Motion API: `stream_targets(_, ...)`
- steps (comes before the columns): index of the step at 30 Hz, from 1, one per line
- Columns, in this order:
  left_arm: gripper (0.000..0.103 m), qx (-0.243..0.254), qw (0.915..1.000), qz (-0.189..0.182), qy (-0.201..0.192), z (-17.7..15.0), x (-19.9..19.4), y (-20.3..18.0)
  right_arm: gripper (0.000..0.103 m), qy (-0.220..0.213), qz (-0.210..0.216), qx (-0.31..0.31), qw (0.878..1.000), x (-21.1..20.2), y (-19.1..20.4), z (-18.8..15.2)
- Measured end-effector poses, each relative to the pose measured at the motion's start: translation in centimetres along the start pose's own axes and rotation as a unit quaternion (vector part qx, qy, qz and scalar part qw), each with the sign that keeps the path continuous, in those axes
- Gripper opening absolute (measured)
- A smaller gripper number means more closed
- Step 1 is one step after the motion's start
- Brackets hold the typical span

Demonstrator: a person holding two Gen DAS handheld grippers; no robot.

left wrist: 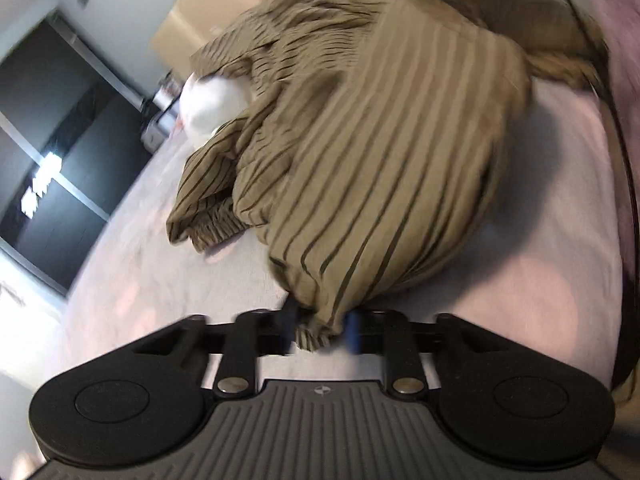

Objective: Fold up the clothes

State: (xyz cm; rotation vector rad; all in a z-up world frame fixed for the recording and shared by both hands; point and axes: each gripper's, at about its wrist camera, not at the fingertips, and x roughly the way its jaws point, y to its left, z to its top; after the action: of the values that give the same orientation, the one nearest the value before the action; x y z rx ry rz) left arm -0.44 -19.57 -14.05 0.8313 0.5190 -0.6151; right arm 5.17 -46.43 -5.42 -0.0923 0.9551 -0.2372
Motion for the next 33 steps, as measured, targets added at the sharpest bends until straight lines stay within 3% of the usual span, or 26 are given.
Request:
stream_targets(4, 0.006, -0.082, 0.9966, 0.004, -0.006, 0.4, -1.2, 2.6, 0.001, -0.006, 0.001, 0.002, 1.0, -0.3, 0.2, 0.2)
stream_targets(6, 0.005, -0.136, 0.9907, 0.003, -0.012, 0.3, -2.2, 4.4, 0.001, -0.017, 0.003, 0.004, 1.0, -0.7, 0.4, 0.4)
stream_targets(10, 0.004, -0.237, 0.9711, 0.02, -0.023, 0.0, -4.4, 8.4, 0.001, -0.058, 0.007, 0.003, 0.998, -2.7, 1.4, 1.3)
stream_targets(15, 0.003, -0.308, 0.9476, 0.072, -0.046, -0.4, -8.0, 13.4, 0.001, -0.146, 0.017, 0.004, 0.989, -6.8, 3.4, 3.1)
stream_targets(21, 0.002, -0.336, 0.9265, 0.148, -0.083, -1.0, -14.2, 20.0, 0.001, -0.255, 0.058, 0.01, 0.965, -12.6, 6.2, 5.0)
stream_targets(27, 0.002, -0.315, 0.9141, 0.212, -0.142, 0.6, -21.3, 26.6, 0.001, -0.337, 0.1, 0.005, 0.936, -18.7, 8.2, 8.3)
stream_targets(33, 0.002, -0.3, 0.8948, 0.269, -0.192, 3.2, -26.5, 32.1, 0.001, -0.416, 0.106, -0.032, 0.903, -25.0, 10.2, 12.1)
